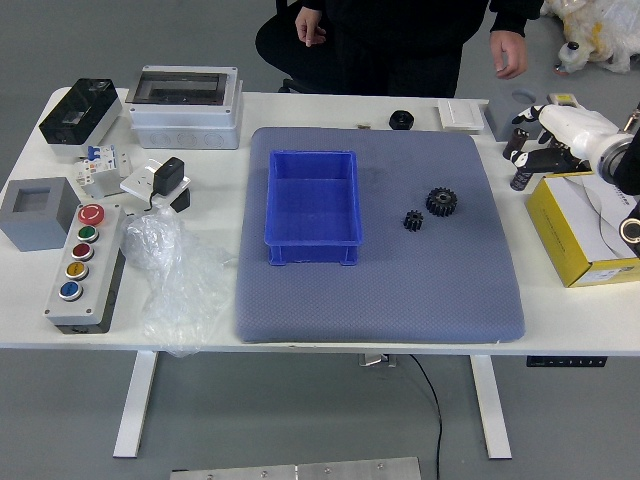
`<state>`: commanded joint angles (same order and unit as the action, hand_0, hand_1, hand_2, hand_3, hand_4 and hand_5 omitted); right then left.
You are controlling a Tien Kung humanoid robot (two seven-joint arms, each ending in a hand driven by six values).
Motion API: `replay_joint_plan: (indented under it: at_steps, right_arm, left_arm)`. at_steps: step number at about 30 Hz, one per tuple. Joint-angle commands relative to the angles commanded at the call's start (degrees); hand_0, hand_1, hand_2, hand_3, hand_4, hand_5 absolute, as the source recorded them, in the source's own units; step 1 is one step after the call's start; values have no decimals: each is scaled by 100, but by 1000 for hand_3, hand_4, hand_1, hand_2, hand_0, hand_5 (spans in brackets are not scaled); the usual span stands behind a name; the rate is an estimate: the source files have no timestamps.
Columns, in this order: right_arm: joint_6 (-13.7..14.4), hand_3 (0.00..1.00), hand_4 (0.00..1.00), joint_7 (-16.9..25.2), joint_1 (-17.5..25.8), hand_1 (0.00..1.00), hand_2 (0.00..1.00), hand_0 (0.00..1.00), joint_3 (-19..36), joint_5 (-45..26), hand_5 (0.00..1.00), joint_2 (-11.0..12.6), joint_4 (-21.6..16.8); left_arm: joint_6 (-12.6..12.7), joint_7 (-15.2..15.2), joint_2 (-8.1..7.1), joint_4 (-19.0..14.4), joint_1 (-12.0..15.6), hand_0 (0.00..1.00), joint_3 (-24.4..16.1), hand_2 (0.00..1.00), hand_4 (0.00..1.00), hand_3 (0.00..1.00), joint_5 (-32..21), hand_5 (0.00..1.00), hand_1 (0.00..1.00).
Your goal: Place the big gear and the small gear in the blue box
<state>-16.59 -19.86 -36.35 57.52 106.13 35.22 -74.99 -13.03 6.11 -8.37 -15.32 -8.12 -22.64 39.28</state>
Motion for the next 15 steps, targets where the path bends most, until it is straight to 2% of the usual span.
replay_joint_plan:
  at_steps: [7,8,12,13,15]
  right_arm:
    - [-90,885,594,19,-208,635,859,597,-198,-35,272,-206,262]
    - [-101,897,613,23,-235,627,853,591,-230,-43,199,-229,297]
    - [-134,897,613,43,-323,627,853,591,-334,-82,199,-286,429]
    - [-144,918,616,49,-343,625,850,594,-357,-93,156,-298,463]
    - [-161,918,616,61,-378,625,850,594,-397,-115,156,-317,519]
  left_arm:
    - [-3,2,26,-1,-23,860,37,829,594,781,-18,371,830]
    - [-2,2,29,-1,-25,860,43,829,594,781,-20,372,830]
    - [-1,5,34,1,-28,860,77,829,594,781,-37,372,830]
    - [-1,6,36,1,-28,860,85,829,594,781,-41,371,830]
    - [-1,7,40,1,-29,860,96,829,594,781,-46,371,830]
